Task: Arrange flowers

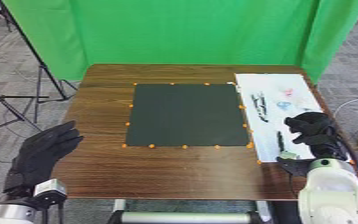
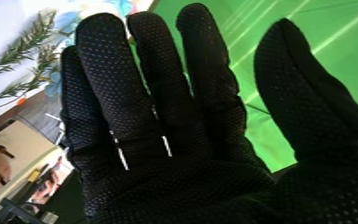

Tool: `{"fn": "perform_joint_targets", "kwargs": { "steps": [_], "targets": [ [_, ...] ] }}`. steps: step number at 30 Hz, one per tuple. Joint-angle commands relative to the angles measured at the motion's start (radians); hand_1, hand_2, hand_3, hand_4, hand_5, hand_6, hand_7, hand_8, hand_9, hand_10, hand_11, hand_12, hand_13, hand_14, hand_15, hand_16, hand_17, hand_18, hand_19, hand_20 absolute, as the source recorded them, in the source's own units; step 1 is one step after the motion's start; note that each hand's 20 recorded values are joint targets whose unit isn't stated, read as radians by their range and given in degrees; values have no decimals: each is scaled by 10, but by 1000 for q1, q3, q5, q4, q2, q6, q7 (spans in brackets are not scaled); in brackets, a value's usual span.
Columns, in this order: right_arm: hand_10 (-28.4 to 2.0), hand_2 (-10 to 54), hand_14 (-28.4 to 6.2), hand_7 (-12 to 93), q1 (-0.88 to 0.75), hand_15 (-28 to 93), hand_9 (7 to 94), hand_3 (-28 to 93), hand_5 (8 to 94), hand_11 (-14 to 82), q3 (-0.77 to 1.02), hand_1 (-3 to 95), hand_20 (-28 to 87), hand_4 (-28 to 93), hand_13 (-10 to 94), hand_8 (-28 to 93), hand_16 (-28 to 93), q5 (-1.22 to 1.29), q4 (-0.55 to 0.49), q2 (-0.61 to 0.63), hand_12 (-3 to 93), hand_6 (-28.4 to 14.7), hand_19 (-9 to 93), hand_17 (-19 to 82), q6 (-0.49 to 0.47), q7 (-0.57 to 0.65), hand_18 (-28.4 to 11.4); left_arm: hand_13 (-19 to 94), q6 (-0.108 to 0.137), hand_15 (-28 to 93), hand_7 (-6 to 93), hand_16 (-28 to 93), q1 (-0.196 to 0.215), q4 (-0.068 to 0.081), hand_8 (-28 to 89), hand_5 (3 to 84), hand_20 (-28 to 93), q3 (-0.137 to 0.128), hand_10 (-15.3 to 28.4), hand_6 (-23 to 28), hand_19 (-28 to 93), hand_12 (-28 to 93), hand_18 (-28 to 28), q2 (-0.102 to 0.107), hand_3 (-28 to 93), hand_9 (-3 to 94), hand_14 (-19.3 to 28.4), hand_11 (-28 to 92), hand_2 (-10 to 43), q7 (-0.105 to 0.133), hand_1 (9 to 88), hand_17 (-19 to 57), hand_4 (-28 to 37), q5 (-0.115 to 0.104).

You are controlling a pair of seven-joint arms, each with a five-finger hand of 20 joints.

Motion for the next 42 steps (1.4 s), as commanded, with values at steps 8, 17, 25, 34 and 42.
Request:
{"fn": "perform_joint_targets", "kwargs": {
  "steps": [8, 17, 25, 34, 42],
  "targets": [
    [-85, -95, -56, 761, 31, 528, 833, 697, 569, 306, -55, 474, -85, -283, 818, 167, 224, -152, 18, 17, 288, -11, 813, 399, 1, 79, -170, 258, 7, 544, 137, -101, 12, 3, -82, 453, 134, 1, 216, 134, 549, 100, 216, 4, 810, 379, 276, 332, 50, 7, 265, -105, -160, -8],
    [-164, -95, -122, 345, 24, 646, 741, 763, 630, 334, -96, 370, -78, -261, 701, -138, 212, -411, 29, 33, 188, -62, 852, 362, -166, 158, -224, 258, 4, 543, 138, -101, 12, 1, -82, 453, 134, -3, 216, 135, 549, 100, 216, -1, 809, 378, 275, 334, 51, 1, 265, -105, -159, -2],
    [-171, -95, -136, 277, 34, 710, 740, 747, 648, 372, -122, 362, -95, -249, 690, -123, 227, -511, 60, 26, 201, -78, 884, 375, -345, 201, -234, 258, -7, 543, 138, -100, -4, 6, -82, 453, 134, 0, 216, 134, 549, 100, 216, -2, 808, 378, 275, 332, 51, -8, 266, -105, -159, 3],
    [-195, -95, -168, 236, 46, 728, 708, 730, 675, 409, -150, 363, -121, -246, 649, -109, 225, -535, 93, 7, 218, -92, 885, 363, -453, 222, -251, 258, -4, 543, 139, -100, 2, 6, -82, 453, 134, 1, 215, 134, 549, 100, 216, 2, 812, 378, 275, 332, 50, -2, 265, -105, -158, -1],
    [-205, -95, -175, 214, 82, 729, 703, 728, 684, 410, -161, 362, -131, -246, 642, -107, 215, -555, 130, 17, 215, -100, 883, 355, -500, 225, -256, 258, -7, 542, 139, -101, -18, 14, -83, 453, 134, 7, 215, 134, 549, 100, 216, 20, 813, 378, 275, 333, 50, 11, 266, -105, -158, -4]
  ]
}}
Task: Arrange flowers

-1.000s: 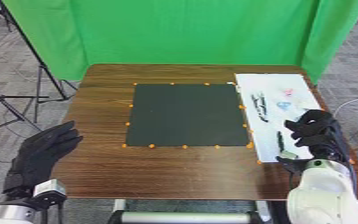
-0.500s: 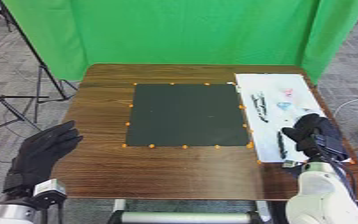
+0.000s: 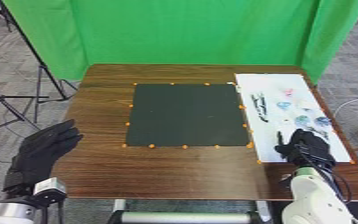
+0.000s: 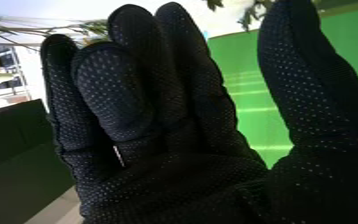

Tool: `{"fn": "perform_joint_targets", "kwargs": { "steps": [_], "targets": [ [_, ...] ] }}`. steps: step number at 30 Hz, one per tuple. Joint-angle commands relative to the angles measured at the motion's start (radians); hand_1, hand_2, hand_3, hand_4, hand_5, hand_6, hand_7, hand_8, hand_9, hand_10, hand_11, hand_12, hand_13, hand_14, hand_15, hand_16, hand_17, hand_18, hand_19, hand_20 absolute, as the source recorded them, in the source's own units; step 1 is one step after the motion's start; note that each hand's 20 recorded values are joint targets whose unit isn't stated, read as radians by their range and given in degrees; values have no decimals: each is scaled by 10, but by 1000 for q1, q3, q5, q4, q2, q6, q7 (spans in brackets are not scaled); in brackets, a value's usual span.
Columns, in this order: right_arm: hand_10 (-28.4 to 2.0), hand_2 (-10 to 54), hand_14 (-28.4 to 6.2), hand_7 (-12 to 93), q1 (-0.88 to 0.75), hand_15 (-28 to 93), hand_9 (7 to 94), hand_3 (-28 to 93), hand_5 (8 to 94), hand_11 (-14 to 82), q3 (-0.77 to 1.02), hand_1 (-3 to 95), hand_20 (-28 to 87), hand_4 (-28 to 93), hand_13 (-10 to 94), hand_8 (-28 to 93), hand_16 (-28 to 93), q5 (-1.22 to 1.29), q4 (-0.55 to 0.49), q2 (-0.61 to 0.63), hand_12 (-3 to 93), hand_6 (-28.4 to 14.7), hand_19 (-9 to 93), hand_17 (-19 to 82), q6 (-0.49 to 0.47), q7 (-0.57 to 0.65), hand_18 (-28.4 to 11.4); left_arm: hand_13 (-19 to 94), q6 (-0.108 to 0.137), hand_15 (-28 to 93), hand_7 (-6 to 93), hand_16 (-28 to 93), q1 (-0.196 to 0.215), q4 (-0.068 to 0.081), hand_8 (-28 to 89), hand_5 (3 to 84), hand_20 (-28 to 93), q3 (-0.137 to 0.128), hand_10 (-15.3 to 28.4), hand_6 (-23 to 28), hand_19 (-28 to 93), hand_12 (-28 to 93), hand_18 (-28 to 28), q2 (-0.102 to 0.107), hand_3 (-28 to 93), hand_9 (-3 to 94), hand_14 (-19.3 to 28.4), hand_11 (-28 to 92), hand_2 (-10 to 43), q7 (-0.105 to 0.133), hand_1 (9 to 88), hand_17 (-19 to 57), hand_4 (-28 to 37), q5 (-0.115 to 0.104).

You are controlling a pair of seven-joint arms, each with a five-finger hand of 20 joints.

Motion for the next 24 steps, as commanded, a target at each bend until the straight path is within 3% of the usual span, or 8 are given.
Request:
{"fn": "perform_joint_targets", "kwargs": {
  "steps": [1, 12, 23, 24],
  "targets": [
    [-206, -95, -175, 214, 29, 729, 703, 727, 685, 409, -6, 362, -132, -246, 641, -106, 215, -35, 35, 4, 215, -100, 883, 355, -51, 13, -256, 258, -10, 542, 138, -101, -9, 9, -83, 453, 134, 6, 215, 134, 549, 100, 216, 15, 812, 378, 275, 333, 50, 7, 266, -105, -158, -2],
    [-208, -95, -175, 215, 43, 730, 705, 723, 702, 404, -56, 363, -138, -245, 644, -96, 207, -57, 60, -14, 212, -100, 886, 358, -122, 7, -258, 258, -20, 542, 140, -100, -22, 14, -83, 454, 134, 6, 215, 134, 549, 99, 216, 7, 816, 378, 275, 333, 49, -9, 266, -105, -155, 4],
    [-209, -95, -169, 223, 62, 724, 718, 728, 721, 401, -88, 371, -140, -242, 655, -91, 202, -72, 105, -24, 213, -96, 885, 358, -164, 10, -259, 259, -27, 541, 140, -100, -23, 13, -83, 453, 134, 1, 215, 134, 549, 100, 216, 3, 816, 378, 274, 332, 50, -11, 267, -105, -154, 6],
    [-206, -95, -169, 226, 61, 723, 722, 731, 723, 401, -87, 375, -139, -242, 659, -90, 202, -72, 106, -23, 213, -94, 885, 360, -164, 9, -258, 259, -21, 541, 139, -100, -18, 11, -83, 453, 134, 2, 215, 134, 549, 100, 216, 6, 816, 378, 274, 332, 50, -3, 267, -105, -154, 3]
  ]
}}
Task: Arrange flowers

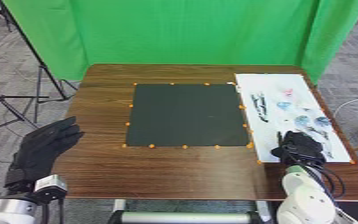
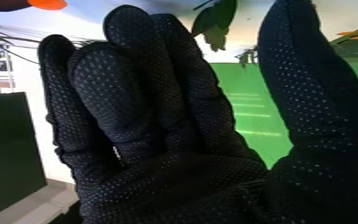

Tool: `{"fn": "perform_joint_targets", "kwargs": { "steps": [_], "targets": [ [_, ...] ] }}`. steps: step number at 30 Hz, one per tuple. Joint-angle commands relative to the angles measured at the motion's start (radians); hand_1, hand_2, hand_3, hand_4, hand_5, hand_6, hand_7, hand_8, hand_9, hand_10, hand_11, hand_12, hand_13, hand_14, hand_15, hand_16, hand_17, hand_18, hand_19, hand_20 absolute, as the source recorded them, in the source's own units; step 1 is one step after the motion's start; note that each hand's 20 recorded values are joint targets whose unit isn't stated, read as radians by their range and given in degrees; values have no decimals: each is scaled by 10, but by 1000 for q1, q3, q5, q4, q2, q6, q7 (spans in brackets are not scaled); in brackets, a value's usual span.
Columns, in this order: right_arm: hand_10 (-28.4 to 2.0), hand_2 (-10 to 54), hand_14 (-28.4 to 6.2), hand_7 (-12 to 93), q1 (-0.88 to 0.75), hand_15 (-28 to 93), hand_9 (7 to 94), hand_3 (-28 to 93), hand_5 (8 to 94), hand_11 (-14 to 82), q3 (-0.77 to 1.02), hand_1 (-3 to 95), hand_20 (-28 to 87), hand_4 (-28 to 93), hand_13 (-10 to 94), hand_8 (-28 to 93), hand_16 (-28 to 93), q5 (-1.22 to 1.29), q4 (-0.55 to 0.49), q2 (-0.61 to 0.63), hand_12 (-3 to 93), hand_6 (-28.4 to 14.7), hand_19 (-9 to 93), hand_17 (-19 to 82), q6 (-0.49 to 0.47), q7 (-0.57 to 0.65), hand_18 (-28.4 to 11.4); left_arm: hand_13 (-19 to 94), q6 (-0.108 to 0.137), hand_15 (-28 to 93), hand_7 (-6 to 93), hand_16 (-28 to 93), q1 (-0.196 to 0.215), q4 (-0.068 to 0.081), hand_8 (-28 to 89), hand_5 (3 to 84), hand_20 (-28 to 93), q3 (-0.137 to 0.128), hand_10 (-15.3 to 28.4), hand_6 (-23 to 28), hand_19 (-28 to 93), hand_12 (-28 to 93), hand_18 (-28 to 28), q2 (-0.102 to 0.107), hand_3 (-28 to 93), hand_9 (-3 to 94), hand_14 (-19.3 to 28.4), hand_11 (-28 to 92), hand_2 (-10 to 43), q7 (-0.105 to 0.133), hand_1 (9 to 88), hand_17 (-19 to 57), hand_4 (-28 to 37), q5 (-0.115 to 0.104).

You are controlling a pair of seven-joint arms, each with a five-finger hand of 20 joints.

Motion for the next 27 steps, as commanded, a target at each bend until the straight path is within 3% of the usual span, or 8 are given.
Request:
{"fn": "perform_joint_targets", "kwargs": {
  "steps": [1, 12, 16, 19, 27],
  "targets": [
    [-203, -95, -166, 229, -24, 721, 725, 734, 729, 403, -8, 385, -139, -243, 663, -89, 201, 9, 31, -16, 213, -93, 885, 361, -42, 10, -257, 258, -13, 542, 139, -100, 8, -1, -83, 453, 134, -5, 215, 134, 549, 100, 216, -8, 816, 378, 274, 331, 50, -9, 267, -105, -153, 5],
    [-199, -95, -159, 245, -23, 713, 739, 744, 741, 408, -9, 417, -133, -260, 680, -84, 205, 49, 26, -36, 219, -86, 883, 364, -86, 17, -255, 259, -13, 541, 139, -100, 12, -4, -83, 453, 134, -17, 215, 134, 548, 100, 216, -14, 819, 379, 275, 332, 50, -13, 268, -105, -150, 6],
    [-160, -95, -133, 262, -22, 703, 793, 676, 782, 416, -10, 513, -118, -277, 740, 156, 221, 66, 20, -44, 275, -65, 880, 367, -121, 16, -248, 259, -18, 541, 138, -100, 8, -3, -83, 455, 134, -19, 215, 134, 548, 100, 216, -15, 820, 379, 275, 333, 50, -18, 269, -105, -148, 9],
    [-139, -95, -113, 296, -25, 698, 836, 672, 815, 420, -10, 548, -112, -279, 787, 179, 232, 78, 22, -48, 311, -36, 880, 371, -129, 14, -240, 259, -16, 541, 139, -100, 10, -5, -83, 455, 134, -23, 215, 134, 548, 100, 216, -17, 820, 379, 275, 333, 51, -19, 269, -105, -147, 8],
    [-134, -95, -102, 281, -25, 697, 859, 694, 842, 424, 5, 566, -83, -282, 809, 220, 254, 86, 38, -46, 332, -38, 881, 357, -91, 8, -238, 259, -9, 541, 139, -100, 27, -8, -83, 455, 134, -33, 215, 134, 548, 100, 216, -16, 820, 379, 276, 332, 51, -12, 270, -105, -143, 4]
  ]
}}
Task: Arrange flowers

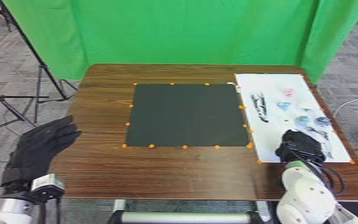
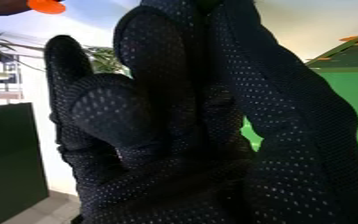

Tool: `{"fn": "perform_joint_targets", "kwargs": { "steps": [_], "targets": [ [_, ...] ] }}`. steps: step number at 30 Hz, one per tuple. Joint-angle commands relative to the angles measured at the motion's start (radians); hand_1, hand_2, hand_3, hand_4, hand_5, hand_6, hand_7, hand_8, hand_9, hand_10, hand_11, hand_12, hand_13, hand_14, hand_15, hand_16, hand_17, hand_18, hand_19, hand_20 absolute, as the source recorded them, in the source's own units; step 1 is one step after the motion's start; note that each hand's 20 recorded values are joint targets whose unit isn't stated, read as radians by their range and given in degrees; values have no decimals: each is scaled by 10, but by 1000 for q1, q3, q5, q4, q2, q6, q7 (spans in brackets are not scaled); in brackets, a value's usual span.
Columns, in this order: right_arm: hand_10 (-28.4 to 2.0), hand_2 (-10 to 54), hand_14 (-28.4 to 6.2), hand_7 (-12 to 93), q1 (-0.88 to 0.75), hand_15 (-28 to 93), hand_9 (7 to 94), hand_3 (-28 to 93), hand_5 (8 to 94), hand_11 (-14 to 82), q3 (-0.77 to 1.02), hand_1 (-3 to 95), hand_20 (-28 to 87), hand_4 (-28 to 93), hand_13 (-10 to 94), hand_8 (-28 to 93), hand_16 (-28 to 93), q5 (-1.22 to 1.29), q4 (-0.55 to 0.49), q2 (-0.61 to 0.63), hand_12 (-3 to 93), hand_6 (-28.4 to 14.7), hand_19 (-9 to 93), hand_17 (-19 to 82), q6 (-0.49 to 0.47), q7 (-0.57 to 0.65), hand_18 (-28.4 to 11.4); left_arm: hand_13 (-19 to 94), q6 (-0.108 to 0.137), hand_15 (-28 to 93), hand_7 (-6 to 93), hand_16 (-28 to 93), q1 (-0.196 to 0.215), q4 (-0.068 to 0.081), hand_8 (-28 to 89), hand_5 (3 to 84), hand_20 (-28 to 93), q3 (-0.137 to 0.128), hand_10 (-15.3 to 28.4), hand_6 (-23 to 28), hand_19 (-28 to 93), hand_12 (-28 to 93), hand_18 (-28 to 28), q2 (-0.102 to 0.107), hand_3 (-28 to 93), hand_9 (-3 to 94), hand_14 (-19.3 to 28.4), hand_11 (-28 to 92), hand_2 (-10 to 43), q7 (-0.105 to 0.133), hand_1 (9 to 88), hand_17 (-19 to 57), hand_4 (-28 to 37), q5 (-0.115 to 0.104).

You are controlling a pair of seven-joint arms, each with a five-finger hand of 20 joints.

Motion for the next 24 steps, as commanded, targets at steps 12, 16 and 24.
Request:
{"fn": "perform_joint_targets", "kwargs": {
  "steps": [12, 16, 24],
  "targets": [
    [-139, -95, -105, 294, -26, 720, 843, 745, 824, 439, 13, 560, -35, -283, 794, 271, 274, -7, 52, 39, 354, -50, 879, 337, 147, -39, -239, 259, 16, 542, 139, -100, 35, -10, -82, 454, 134, -8, 215, 134, 548, 99, 216, 13, 819, 379, 274, 333, 52, 28, 270, -105, -145, -10],
    [-140, -95, -103, 300, -8, 729, 840, 752, 822, 442, 20, 557, -27, -283, 787, 271, 276, -16, 32, 62, 356, -53, 876, 336, 189, -53, -238, 259, 24, 542, 138, -100, 43, -10, -82, 454, 134, -6, 215, 134, 548, 100, 216, 25, 820, 379, 275, 333, 51, 49, 269, -105, -145, -16],
    [-140, -95, -100, 305, 36, 737, 839, 769, 821, 445, 17, 550, -11, -283, 784, 271, 275, -13, -10, 104, 359, -55, 873, 335, 235, -58, -238, 260, 32, 542, 139, -100, 51, -9, -83, 454, 135, -10, 216, 134, 548, 100, 216, 33, 819, 379, 274, 332, 51, 61, 270, -105, -148, -22]
  ]
}}
